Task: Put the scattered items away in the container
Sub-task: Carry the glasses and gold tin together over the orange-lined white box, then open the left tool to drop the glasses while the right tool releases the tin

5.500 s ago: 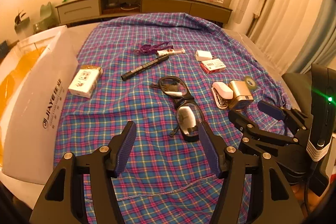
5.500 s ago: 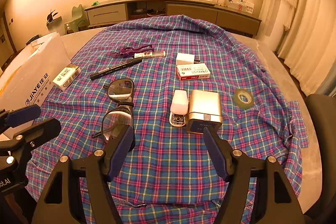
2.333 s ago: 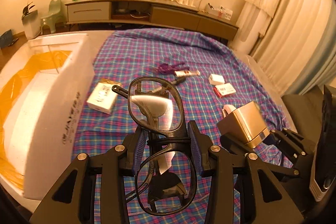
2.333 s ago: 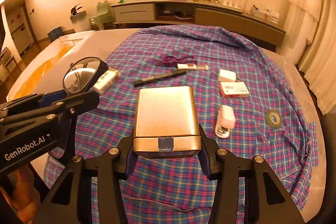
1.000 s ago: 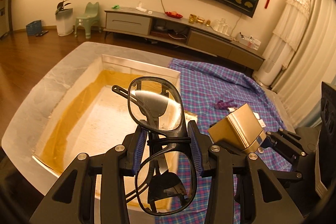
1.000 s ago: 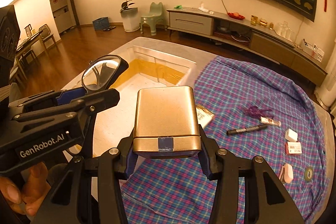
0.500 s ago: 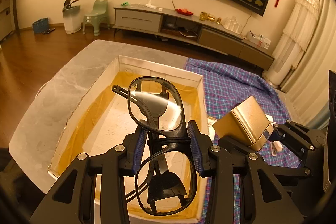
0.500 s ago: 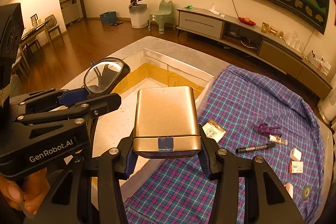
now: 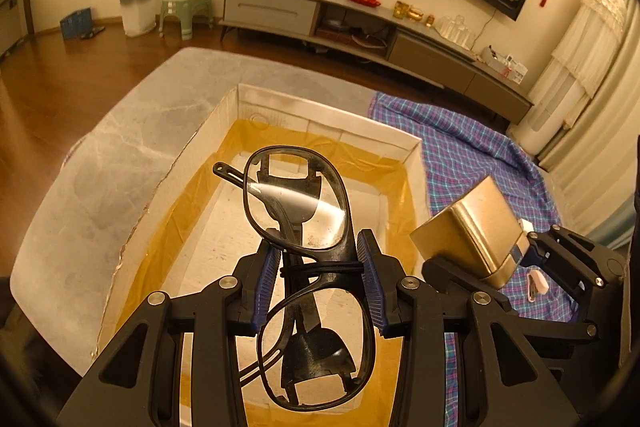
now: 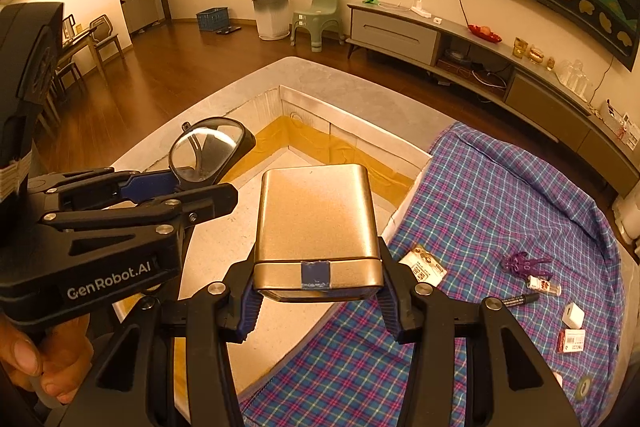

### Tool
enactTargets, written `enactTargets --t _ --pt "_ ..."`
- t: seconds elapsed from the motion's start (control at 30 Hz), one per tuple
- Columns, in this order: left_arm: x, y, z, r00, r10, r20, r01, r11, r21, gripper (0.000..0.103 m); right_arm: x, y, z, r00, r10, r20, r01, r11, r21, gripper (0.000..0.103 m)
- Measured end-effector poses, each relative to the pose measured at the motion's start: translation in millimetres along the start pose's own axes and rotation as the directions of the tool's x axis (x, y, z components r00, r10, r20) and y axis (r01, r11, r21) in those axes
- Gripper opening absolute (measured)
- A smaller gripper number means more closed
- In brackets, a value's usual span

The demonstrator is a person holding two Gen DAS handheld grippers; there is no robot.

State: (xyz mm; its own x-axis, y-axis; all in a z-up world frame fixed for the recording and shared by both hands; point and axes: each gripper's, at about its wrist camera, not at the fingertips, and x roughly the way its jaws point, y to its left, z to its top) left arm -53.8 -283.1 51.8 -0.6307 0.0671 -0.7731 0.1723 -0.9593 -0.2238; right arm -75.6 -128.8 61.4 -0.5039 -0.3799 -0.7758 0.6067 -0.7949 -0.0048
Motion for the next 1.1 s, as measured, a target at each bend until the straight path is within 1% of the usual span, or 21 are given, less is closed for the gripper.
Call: enactTargets --t 0.23,0.5,0.63,0.77,0.97,1.03,1.1 --pt "25.0 10.2 13.6 0.998 0.011 -0.056 -0.011 1.0 0.002 0.042 25.2 -1.5 12.4 0.999 0.016 -0.048 -0.017 1.0 -0.023 0.05" --pt "61.0 14.4 21.7 0.989 0.043 -0.141 -0.04 0.999 0.021 0.042 54.2 -2.2 23.7 0.994 -0.001 -0.106 -0.007 0.997 -0.082 0.05" --pt "81.3 15.5 27.3 0.978 0.058 -0.202 -0.053 0.998 0.033 0.042 71.5 -6.5 28.5 0.989 0.001 -0.151 -0.016 0.995 -0.097 0.05" --pt "103.6 17.0 32.4 0.961 0.068 -0.268 -0.059 0.997 0.044 0.042 91.0 -8.0 32.2 0.978 0.018 -0.208 -0.043 0.992 -0.116 0.05" --pt "133.0 12.0 36.7 0.94 0.092 -0.33 -0.068 0.994 0.082 0.042 118.9 -6.8 35.7 0.96 -0.019 -0.278 -0.03 0.985 -0.173 0.05" --pt "143.4 13.6 37.2 0.935 0.103 -0.34 -0.077 0.993 0.089 0.042 122.8 -5.3 38.9 0.959 -0.038 -0.28 -0.017 0.981 -0.193 0.05" --pt "153.2 15.9 36.3 0.928 0.112 -0.354 -0.085 0.992 0.093 0.042 127.9 -2.1 41.8 0.953 -0.065 -0.295 -0.002 0.975 -0.221 0.05"
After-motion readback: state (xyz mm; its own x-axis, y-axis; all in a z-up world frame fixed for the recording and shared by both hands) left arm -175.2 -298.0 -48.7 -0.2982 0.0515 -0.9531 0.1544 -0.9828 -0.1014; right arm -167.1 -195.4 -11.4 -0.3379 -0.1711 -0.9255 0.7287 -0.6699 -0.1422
